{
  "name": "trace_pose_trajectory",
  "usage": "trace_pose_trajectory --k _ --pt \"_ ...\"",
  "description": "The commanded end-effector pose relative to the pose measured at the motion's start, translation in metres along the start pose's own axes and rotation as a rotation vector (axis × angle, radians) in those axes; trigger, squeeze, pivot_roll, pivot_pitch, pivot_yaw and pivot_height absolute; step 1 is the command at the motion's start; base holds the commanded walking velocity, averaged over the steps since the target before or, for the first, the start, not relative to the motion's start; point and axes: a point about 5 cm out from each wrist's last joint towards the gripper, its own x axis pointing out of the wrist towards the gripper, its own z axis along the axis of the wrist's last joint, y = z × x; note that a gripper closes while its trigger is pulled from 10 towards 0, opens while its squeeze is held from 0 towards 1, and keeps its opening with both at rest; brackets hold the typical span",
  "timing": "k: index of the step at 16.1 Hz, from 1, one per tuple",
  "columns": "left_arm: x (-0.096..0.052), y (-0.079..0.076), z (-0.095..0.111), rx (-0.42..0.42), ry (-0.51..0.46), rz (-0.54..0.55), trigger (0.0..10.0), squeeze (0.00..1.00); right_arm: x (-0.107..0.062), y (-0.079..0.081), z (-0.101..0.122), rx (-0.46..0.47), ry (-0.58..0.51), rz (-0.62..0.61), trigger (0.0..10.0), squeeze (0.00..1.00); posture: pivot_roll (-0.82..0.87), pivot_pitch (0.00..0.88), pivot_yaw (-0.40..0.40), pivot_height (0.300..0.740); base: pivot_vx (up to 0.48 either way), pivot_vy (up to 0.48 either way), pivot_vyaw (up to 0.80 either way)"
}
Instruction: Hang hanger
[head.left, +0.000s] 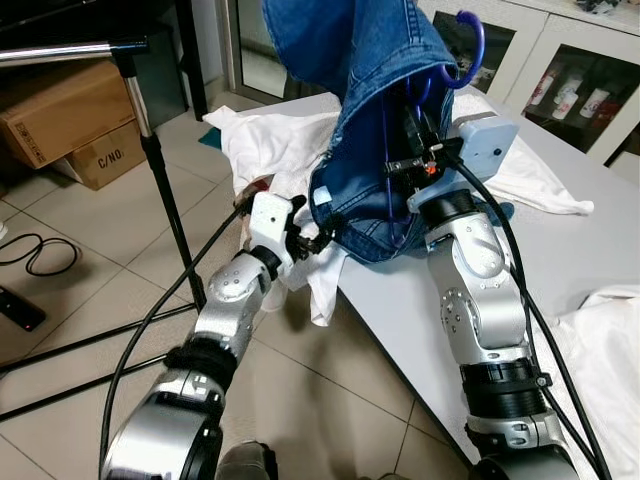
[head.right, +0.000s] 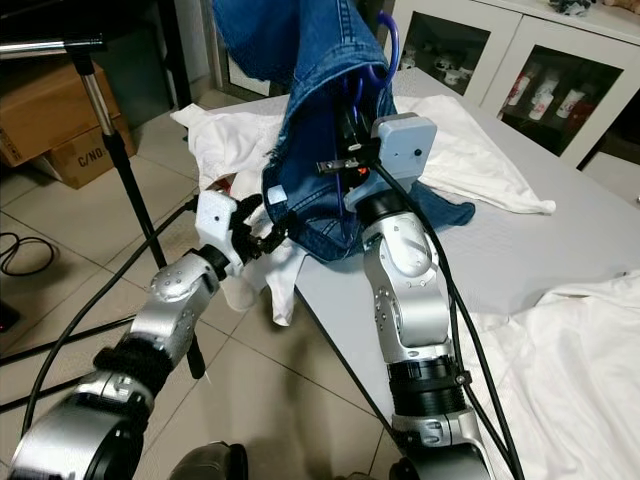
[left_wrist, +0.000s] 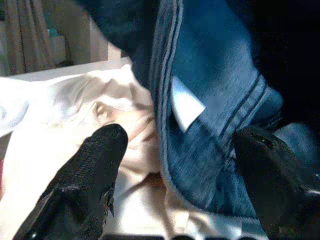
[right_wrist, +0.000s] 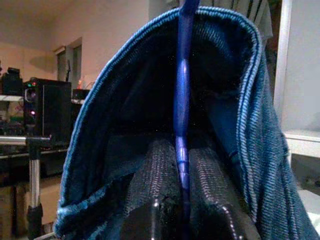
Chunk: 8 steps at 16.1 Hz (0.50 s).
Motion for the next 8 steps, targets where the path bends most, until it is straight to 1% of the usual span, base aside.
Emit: trace_pose_trajectory --k 1,2,3,4,6,8 --pt "0.004 -0.003 0.001 0.001 -0.002 -0.028 10.0 0.00 0.002 0.002 0.011 0.003 -0.044 0.020 10.0 0.00 0.08 0.023 -0.046 0.740 0.000 0.000 0.00" --pt "0.004 -0.007 -0.001 -0.002 0.006 -0.054 10.0 0.00 0.001 0.002 0.012 0.005 -0.045 0.021 10.0 0.00 0.07 0.025 -0.043 0.740 0.000 0.000 0.00" --pt "0.004 -0.011 -0.006 -0.009 0.024 -0.085 3.2 0.00 0.001 0.002 0.014 0.007 -0.048 0.021 10.0 0.00 0.07 0.025 -0.043 0.740 0.000 0.000 0.00" --pt "0.003 -0.015 -0.009 -0.017 0.036 -0.106 0.0 0.00 0.001 0.002 0.015 0.008 -0.050 0.020 10.0 0.00 0.07 0.026 -0.045 0.740 0.000 0.000 0.00" --pt "0.003 -0.022 -0.014 -0.014 0.049 -0.151 0.0 0.00 0.002 0.002 0.017 0.009 -0.054 0.017 10.0 0.00 0.07 0.026 -0.045 0.740 0.000 0.000 0.00" --pt "0.003 -0.025 -0.016 -0.017 0.048 -0.165 0.0 0.00 0.003 0.001 0.018 0.008 -0.055 0.010 10.0 0.00 0.07 0.026 -0.045 0.740 0.000 0.000 0.00"
